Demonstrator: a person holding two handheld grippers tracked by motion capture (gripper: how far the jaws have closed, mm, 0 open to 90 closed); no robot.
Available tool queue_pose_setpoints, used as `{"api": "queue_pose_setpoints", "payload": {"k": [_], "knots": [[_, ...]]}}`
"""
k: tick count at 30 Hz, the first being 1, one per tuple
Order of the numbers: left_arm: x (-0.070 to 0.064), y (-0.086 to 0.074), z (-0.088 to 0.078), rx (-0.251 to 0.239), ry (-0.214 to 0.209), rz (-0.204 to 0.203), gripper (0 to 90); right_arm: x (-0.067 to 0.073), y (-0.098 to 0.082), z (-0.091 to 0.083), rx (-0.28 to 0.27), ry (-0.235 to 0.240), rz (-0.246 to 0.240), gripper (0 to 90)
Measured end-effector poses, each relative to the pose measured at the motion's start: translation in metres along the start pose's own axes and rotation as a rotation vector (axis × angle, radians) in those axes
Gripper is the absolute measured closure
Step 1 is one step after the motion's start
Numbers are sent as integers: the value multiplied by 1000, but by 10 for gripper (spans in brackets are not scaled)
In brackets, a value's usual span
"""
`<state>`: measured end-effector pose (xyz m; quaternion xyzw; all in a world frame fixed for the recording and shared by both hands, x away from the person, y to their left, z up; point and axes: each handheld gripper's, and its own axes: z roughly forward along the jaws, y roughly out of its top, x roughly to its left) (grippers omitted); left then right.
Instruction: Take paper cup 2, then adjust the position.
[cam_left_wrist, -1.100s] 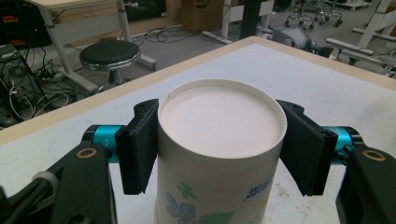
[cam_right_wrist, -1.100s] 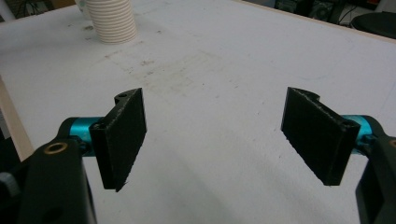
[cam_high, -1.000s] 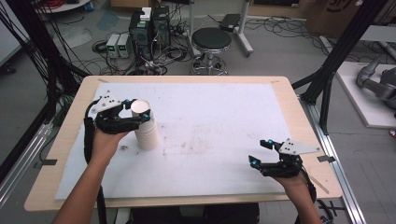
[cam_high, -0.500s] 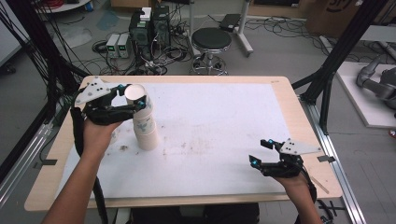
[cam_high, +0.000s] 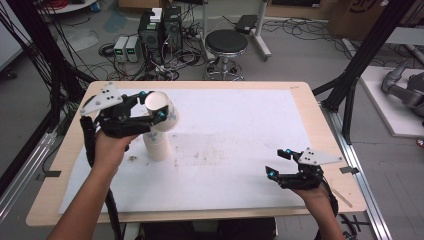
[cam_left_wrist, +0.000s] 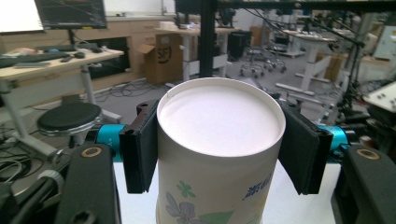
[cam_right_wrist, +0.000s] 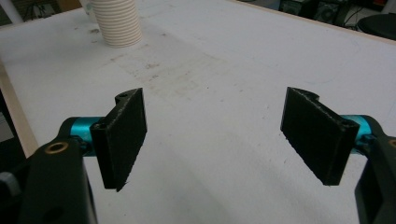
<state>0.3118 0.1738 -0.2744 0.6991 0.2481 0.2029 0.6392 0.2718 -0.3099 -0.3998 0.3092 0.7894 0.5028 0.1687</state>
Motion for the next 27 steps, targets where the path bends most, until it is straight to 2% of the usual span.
{"api": "queue_pose_setpoints", "payload": {"k": [6, 12, 19, 27], "knots": [[-13, -19, 18, 17, -83, -14, 364, 0, 1, 3, 1, 16, -3, 215], [-21, -31, 30, 37, -121, -29, 363, 2, 1, 5, 0, 22, 0, 212], [-28, -39, 40, 50, -166, -37, 362, 5, 2, 2, -38, 34, -11, 208], [-38, -54, 50, 66, -234, -46, 363, 11, 4, 9, -29, 67, -24, 196]]}}
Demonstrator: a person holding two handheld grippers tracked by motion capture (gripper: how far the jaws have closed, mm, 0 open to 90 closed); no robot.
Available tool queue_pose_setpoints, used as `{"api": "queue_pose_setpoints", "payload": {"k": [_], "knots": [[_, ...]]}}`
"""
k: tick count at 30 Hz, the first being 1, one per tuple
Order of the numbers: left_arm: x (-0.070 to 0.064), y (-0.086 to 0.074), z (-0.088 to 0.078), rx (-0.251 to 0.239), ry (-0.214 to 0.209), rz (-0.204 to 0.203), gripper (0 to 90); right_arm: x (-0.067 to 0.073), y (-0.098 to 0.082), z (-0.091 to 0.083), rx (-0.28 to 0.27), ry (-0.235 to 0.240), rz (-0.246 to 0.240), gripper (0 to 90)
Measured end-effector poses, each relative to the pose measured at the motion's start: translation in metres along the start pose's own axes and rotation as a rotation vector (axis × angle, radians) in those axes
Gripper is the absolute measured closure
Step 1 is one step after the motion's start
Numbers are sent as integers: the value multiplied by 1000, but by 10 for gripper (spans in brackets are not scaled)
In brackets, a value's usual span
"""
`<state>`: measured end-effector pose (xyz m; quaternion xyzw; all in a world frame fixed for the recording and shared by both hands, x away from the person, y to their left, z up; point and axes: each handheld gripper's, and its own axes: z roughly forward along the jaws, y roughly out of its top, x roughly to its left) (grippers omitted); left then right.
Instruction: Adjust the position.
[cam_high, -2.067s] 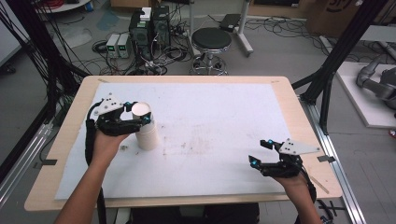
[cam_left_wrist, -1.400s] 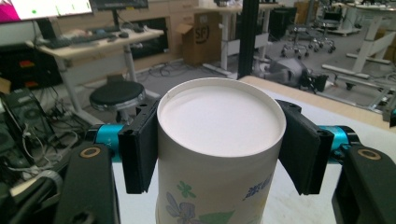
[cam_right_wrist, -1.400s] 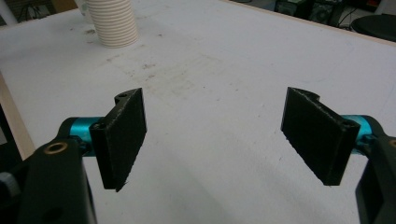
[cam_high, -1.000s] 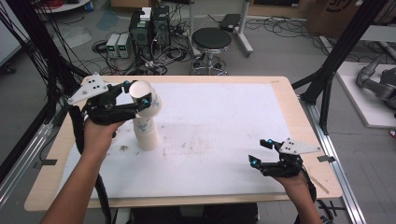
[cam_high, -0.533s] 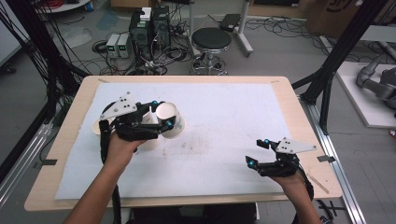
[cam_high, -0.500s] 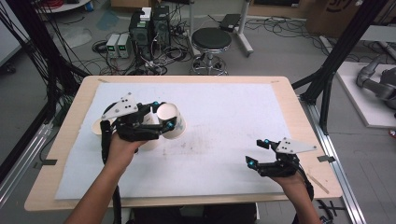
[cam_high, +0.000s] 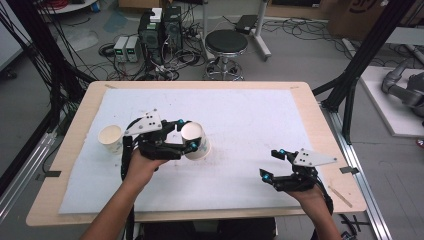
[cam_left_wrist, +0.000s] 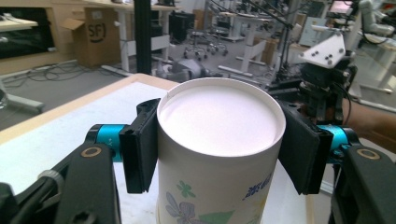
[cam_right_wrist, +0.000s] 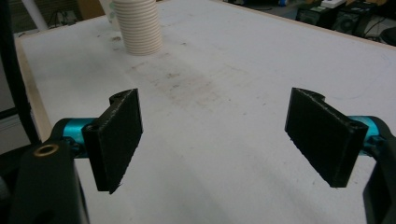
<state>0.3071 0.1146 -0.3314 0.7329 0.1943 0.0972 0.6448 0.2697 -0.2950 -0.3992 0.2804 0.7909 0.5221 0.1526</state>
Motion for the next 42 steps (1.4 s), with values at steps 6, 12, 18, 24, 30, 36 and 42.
{"api": "queue_pose_setpoints", "payload": {"k": [6, 12, 18, 24, 30, 36, 42], "knots": [[-10, -13, 13, 30, -53, 0, 363, 9, 6, 1, -28, 48, -28, 197], [-19, -19, 22, 30, -111, 5, 364, 14, 9, 2, -56, 97, -30, 200], [-27, -22, 30, 57, -155, 20, 364, 22, 19, 16, -45, 175, -52, 200], [-31, -24, 36, 74, -185, 25, 365, 30, 31, 32, -30, 246, -80, 200], [-34, -25, 43, 78, -206, 26, 366, 35, 34, 43, -21, 295, -101, 200], [-40, -28, 52, 87, -241, 31, 366, 41, 31, 50, -17, 332, -108, 200], [-45, -30, 58, 81, -273, 32, 366, 42, 28, 51, -14, 353, -104, 203]]}}
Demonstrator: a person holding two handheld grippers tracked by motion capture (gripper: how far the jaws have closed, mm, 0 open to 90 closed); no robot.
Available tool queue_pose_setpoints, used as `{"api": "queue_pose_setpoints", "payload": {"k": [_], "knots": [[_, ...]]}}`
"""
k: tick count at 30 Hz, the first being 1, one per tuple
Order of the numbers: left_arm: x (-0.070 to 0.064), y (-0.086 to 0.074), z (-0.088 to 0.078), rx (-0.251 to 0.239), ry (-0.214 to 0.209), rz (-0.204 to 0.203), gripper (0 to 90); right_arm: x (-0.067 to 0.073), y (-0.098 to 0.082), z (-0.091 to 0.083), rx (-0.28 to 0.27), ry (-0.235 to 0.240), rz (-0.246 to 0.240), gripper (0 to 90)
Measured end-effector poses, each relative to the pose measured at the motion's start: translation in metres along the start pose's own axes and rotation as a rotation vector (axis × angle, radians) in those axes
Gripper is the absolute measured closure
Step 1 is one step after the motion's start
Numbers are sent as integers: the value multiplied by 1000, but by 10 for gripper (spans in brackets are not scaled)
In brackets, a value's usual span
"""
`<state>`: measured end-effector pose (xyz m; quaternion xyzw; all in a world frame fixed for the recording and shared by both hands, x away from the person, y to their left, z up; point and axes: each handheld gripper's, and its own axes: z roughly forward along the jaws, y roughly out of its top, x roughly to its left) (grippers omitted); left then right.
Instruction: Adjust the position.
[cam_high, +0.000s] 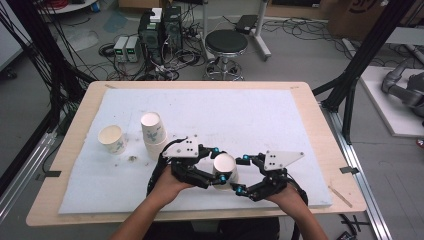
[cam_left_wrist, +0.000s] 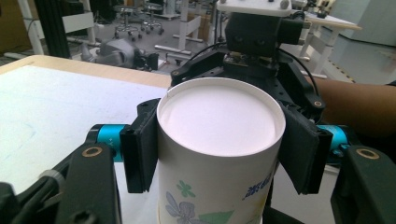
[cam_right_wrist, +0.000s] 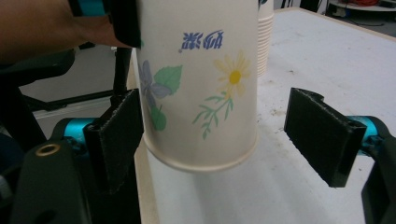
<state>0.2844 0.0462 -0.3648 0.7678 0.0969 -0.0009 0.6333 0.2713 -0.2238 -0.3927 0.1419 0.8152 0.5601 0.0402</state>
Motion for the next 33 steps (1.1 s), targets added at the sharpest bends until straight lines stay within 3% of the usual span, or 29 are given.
{"api": "queue_pose_setpoints", "payload": {"k": [11, 16, 23, 24, 27, 33], "knots": [[-2, -2, 5, -5, -30, -5, 367, 2, -2, 9, 10, 49, 2, 214], [-1, -3, 6, -7, -36, -8, 368, 2, -3, 11, 17, 79, -3, 284], [-1, -5, 5, 3, -40, -8, 354, 2, -3, 11, 31, 85, -20, 336], [-1, -5, 5, 9, -49, -8, 345, 2, -2, 11, 37, 85, -21, 337], [-3, -4, 5, 18, -24, -14, 148, 2, -1, 10, 51, 84, -33, 341], [-2, -2, -2, 26, -33, -17, 132, 3, 2, 8, 56, 81, -44, 348]]}}
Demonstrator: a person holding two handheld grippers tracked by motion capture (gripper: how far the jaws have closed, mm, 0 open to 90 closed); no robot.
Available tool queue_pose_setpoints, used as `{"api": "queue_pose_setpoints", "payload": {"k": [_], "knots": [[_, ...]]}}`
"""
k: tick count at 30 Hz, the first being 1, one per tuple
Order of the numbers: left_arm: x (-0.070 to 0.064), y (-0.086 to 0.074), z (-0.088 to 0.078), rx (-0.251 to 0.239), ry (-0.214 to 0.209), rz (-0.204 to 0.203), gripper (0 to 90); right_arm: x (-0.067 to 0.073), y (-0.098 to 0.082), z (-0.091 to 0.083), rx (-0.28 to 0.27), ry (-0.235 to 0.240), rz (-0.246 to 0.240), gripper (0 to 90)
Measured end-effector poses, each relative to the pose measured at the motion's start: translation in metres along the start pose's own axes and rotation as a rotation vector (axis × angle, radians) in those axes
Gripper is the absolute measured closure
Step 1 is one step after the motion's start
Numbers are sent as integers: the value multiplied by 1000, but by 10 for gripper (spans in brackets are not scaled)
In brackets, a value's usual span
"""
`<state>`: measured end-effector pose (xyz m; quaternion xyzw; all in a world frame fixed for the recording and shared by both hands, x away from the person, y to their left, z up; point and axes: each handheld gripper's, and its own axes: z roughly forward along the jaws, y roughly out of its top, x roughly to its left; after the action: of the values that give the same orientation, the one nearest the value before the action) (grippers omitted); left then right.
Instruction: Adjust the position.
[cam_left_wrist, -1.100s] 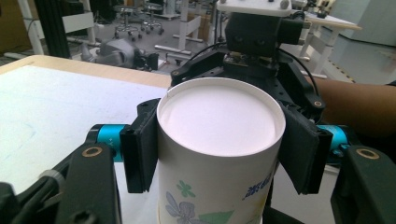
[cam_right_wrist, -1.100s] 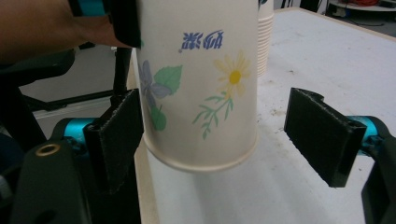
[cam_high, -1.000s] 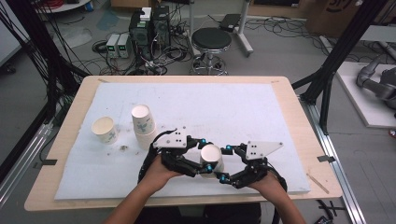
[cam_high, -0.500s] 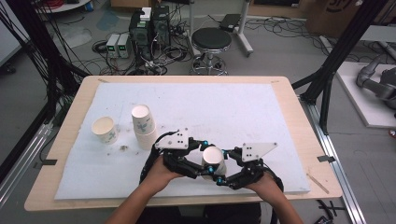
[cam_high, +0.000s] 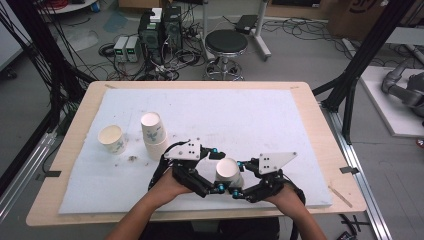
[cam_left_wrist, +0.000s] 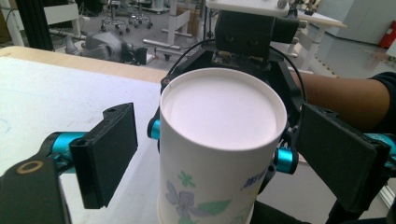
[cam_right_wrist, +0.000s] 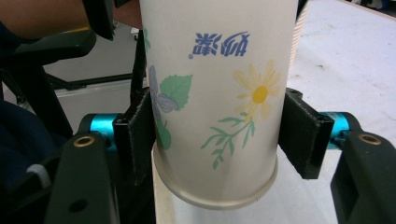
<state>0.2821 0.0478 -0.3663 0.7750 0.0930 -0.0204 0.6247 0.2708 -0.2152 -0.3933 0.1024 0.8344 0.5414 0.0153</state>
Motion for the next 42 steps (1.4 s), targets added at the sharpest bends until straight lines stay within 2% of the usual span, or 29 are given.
{"api": "queue_pose_setpoints", "payload": {"k": [11, 16, 26, 32, 39, 42], "knots": [[4, 3, -15, -2, 32, -13, 133, -2, 3, -3, 5, -17, -2, 352], [4, 3, -17, 31, 36, -2, 133, -2, 6, -4, 33, -24, -10, 354], [3, 9, -12, 151, 48, 40, 134, -3, 19, -2, 246, -62, -103, 354], [3, 10, -5, 232, 40, 60, 135, -2, 28, 2, 332, -56, -137, 354], [4, 12, 0, 268, 32, 80, 140, -1, 40, 6, 432, -57, -180, 353], [3, 13, 3, 282, 34, 80, 144, -1, 44, 10, 493, -56, -192, 353]]}}
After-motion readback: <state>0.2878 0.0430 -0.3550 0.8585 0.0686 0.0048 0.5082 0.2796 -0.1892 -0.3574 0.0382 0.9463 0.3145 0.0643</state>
